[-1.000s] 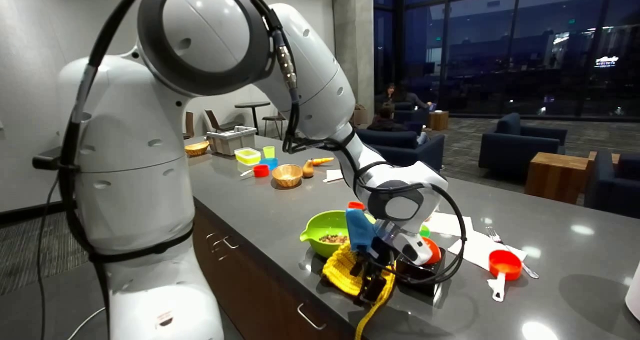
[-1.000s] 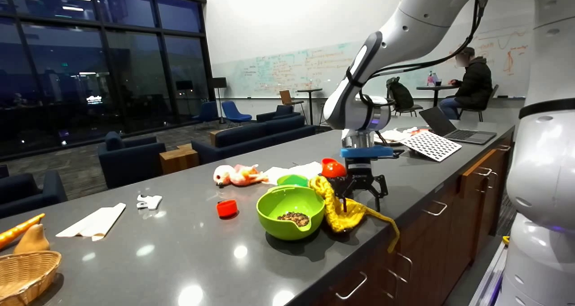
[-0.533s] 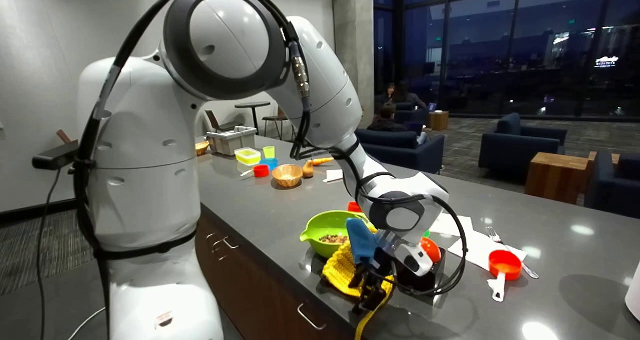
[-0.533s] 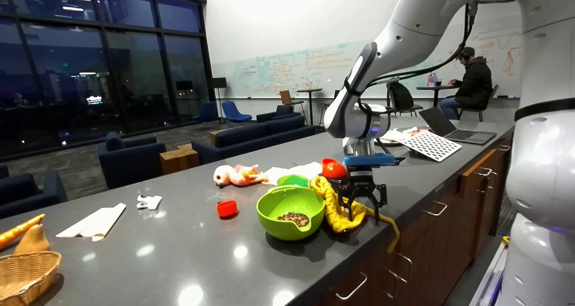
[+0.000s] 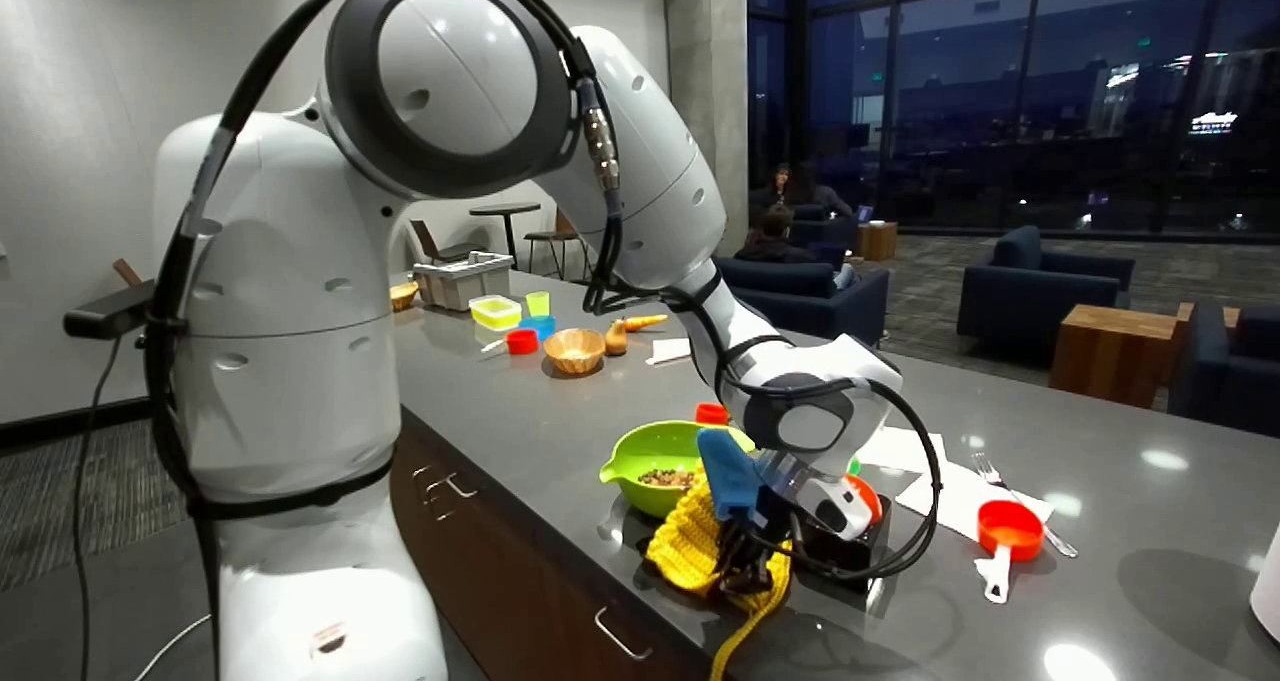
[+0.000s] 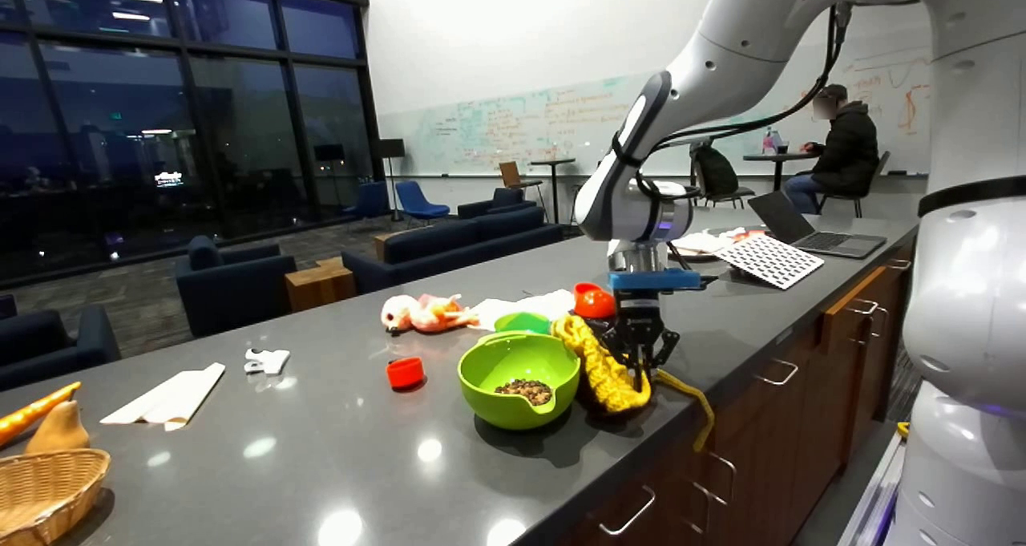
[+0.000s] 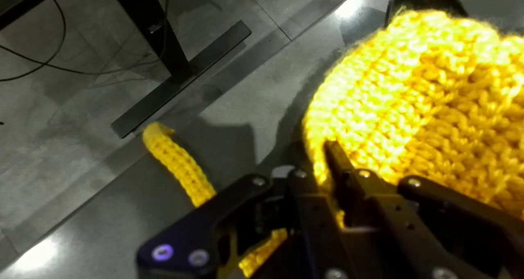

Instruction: Move the yellow oven mitt to the right

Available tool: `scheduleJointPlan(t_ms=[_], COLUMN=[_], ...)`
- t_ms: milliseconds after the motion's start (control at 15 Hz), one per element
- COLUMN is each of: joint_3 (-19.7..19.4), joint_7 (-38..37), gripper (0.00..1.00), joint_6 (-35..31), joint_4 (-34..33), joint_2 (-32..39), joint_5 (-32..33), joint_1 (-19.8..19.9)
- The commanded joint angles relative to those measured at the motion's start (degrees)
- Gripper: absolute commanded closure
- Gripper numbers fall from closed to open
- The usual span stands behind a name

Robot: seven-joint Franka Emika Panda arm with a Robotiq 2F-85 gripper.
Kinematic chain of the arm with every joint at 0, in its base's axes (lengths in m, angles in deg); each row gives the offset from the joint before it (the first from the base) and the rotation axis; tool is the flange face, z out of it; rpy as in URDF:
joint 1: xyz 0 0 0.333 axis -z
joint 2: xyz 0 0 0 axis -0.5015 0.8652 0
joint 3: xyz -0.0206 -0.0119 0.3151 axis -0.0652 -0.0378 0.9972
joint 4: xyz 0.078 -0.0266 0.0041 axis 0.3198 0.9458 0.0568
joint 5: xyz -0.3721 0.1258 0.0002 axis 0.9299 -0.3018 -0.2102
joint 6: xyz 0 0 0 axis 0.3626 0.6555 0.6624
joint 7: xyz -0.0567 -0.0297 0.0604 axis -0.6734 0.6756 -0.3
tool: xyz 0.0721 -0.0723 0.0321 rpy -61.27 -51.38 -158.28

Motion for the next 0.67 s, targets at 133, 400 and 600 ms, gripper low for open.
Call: scheduleJointPlan(t_ms=[133, 400, 600], joint_3=[-1.0, -1.0, -0.3], joint_7=[-1.8, -5.3, -6.2], gripper=[0.99, 0.99, 0.99], joint_6=[1.1, 7.4, 13.6], joint_4=[1.5, -0.2, -3.0], joint_2=[-6.8, -13.9, -17.8], joint_5=[5.1, 14.0, 17.3], joint_1=[0.3, 0.6, 0.9])
